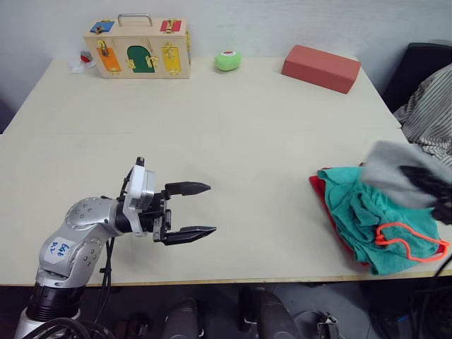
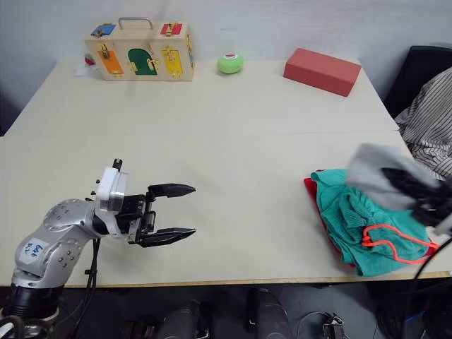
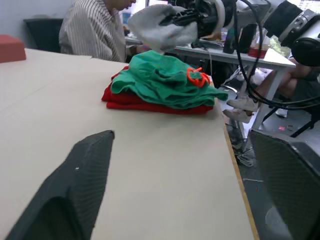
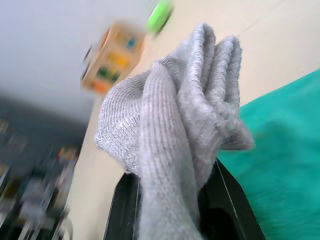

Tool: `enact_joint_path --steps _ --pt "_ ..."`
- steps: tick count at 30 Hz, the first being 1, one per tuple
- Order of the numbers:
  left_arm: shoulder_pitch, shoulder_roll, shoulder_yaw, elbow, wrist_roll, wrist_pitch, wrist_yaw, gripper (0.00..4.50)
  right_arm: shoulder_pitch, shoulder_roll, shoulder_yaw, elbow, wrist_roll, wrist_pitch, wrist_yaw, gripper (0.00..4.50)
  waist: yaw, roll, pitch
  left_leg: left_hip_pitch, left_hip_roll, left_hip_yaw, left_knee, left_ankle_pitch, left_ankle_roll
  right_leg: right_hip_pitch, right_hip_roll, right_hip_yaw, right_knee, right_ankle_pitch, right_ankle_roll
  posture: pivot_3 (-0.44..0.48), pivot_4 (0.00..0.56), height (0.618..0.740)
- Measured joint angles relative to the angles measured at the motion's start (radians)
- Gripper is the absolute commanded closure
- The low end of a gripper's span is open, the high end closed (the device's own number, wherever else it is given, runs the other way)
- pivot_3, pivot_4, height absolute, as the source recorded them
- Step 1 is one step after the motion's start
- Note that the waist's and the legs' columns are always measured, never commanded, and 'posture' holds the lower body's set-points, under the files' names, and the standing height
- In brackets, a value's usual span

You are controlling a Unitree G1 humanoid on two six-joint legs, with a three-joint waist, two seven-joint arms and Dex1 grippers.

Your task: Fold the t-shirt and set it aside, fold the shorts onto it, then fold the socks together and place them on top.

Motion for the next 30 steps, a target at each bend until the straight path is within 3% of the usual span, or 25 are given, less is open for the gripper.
enact_joint_path --steps 5,15,22,27,28,30 --pt "0.005 -0.004 -0.027 0.003 0.002 -0.002 -0.014 0.0 0.087 0.044 -0.052 0.048 -0.003 -0.102 -0.091 4.3 -0.003 0.0 0.0 0.001 0.0 0.004 -0.001 0.0 0.001 0.0 0.0 0.004 -0.002 0.002 0.003 0.0 0.15 0.74" --pt "-0.001 0.009 -0.036 0.037 0.005 0.002 -0.02 0.0 0.04 0.197 0.127 0.071 -0.064 -0.196 -0.241 4.3 -0.009 0.001 0.0 0.003 0.0 0.006 -0.005 0.003 0.0 -0.001 0.0 0.007 -0.002 0.004 0.003 0.0 0.15 0.74" --pt "-0.002 0.015 -0.036 0.073 0.027 -0.004 -0.021 0.0 0.065 0.172 0.128 0.096 -0.041 -0.186 -0.244 1.91 -0.008 0.002 0.0 0.003 -0.001 0.006 -0.006 0.003 0.001 -0.001 0.0 0.007 -0.002 0.004 0.003 0.0 0.15 0.74" --pt "0.006 0.041 -0.032 0.09 0.043 -0.015 -0.037 0.0 0.214 0.041 0.049 0.081 -0.018 -0.074 -0.154 0.24 -0.001 0.002 0.0 0.003 -0.001 0.007 -0.007 0.003 0.001 -0.001 0.0 0.007 -0.004 0.004 0.003 0.0 0.15 0.74" --pt "0.01 0.048 -0.025 0.101 0.044 -0.016 -0.042 0.0 0.251 0.007 0.018 0.081 -0.018 -0.042 -0.119 0.03 0.004 0.002 -0.001 0.003 -0.001 0.007 -0.007 0.003 0.002 -0.001 0.0 0.007 -0.004 0.004 0.003 0.0 0.15 0.74" --pt "0.019 0.062 -0.011 0.125 0.049 -0.018 -0.046 0.0 0.33 -0.067 -0.068 0.081 -0.048 0.028 -0.009 0.03 0.009 0.002 -0.001 0.003 -0.001 0.007 -0.007 0.002 0.003 -0.001 0.0 0.007 -0.005 0.004 0.003 0.0 0.15 0.74"
